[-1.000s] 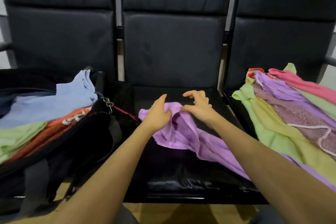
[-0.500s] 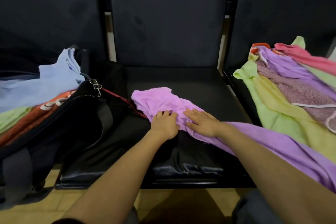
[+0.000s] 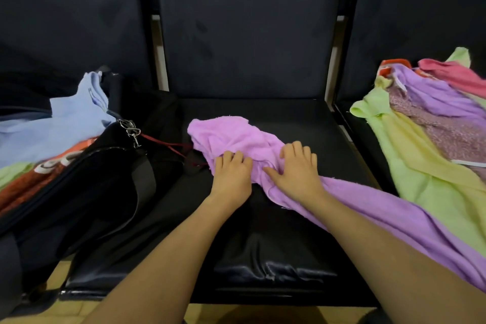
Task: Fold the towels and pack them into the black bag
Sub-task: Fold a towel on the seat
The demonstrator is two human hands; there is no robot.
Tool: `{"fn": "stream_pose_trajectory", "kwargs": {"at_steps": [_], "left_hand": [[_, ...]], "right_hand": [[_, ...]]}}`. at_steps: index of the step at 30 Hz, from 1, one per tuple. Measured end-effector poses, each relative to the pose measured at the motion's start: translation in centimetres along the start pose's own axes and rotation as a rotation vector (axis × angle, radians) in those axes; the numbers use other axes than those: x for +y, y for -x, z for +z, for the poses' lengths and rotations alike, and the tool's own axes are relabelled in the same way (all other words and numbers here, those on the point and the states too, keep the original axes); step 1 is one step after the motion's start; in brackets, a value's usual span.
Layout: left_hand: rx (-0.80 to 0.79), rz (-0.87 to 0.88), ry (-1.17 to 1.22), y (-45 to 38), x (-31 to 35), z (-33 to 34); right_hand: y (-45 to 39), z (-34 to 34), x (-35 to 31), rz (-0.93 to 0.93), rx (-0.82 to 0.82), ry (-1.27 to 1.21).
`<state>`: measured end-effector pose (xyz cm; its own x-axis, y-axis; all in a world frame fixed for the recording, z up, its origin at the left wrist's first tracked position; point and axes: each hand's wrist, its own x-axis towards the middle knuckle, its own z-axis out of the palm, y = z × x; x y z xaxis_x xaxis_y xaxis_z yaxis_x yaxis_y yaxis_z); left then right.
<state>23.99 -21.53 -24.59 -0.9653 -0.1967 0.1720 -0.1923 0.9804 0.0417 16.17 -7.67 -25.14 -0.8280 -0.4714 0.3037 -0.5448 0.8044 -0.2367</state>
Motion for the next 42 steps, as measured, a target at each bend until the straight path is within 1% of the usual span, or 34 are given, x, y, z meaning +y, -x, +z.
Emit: {"fn": "stream_pose_trajectory", "kwargs": {"at_steps": [1,4,5,6,7,8,11,12,14,16,20,21,23,25,27,30,33,35,38,40,42], "left_hand": [[-0.032,0.027,-0.014,0.1,0.2,0.1],[-0.108,0.065,-0.014,0.5,1.1,0.2],[-0.118,0.058,-0.002,0.5,1.3,0.1],[-0.122,0.054,0.007,0.4,1.4,0.1],[-0.13,0.049,0.01,0.4,1.5,0.0],[-0.136,0.042,0.01,0.4,1.5,0.0],[-0.118,0.039,0.014,0.4,1.6,0.3],[-0.1,0.05,0.019,0.5,1.7,0.5],[-0.071,0.089,0.013,0.5,1.9,0.8],[-0.053,0.132,-0.037,0.5,2.1,0.8],[-0.043,0.223,-0.096,0.7,2.3,0.3],[0.008,0.255,-0.089,0.8,2.3,0.1],[0.174,0.261,-0.095,0.6,2.2,-0.6],[0.296,0.183,-0.025,0.4,1.9,-1.3],[0.336,0.097,0.101,0.4,1.5,-2.5],[0.392,-0.116,0.388,0.5,0.6,-4.4],[0.545,-0.267,0.736,1.0,-0.2,-6.2],[0.645,-0.299,0.869,1.2,-0.6,-7.3],[0.715,-0.36,0.999,1.0,-1.4,-8.2],[0.701,-0.382,1.057,0.8,-1.5,-8.4],[0.662,-0.355,1.071,0.8,-1.0,-8.5]], "right_hand": [[-0.1,-0.4,0.0,0.029,-0.01,0.053],[0.2,-1.2,-0.1,0.041,-0.149,0.13],[0.3,-1.2,-0.2,0.026,-0.162,0.136],[0.3,-1.2,-0.3,0.018,-0.143,0.111],[0.3,-1.4,-0.4,0.032,-0.089,0.048],[0.2,-1.7,-0.5,0.082,-0.02,-0.072],[-0.5,-3.4,-0.3,0.331,0.136,-0.627],[-0.5,-4.0,-0.2,0.393,0.173,-0.737],[-0.5,-4.6,-0.1,0.463,0.225,-0.842],[-0.7,-5.0,-0.1,0.499,0.259,-0.895],[-0.7,-5.4,-0.2,0.471,0.273,-0.902],[-0.5,-5.5,-0.2,0.461,0.271,-0.904],[-0.3,-5.7,-0.3,0.462,0.271,-0.921],[-0.2,-5.8,-0.1,0.465,0.274,-0.932],[-0.2,-6.1,-0.1,0.441,0.296,-0.941],[-0.1,-6.7,-0.2,0.391,0.36,-0.952],[0.1,-7.1,-0.9,0.354,0.409,-0.955],[0.1,-7.3,-1.3,0.341,0.433,-0.973],[0.2,-7.6,-2.0,0.332,0.43,-1.036],[0.3,-7.8,-2.4,0.3,0.403,-1.067],[0.3,-7.7,-3.0,0.254,0.344,-1.054]]}}
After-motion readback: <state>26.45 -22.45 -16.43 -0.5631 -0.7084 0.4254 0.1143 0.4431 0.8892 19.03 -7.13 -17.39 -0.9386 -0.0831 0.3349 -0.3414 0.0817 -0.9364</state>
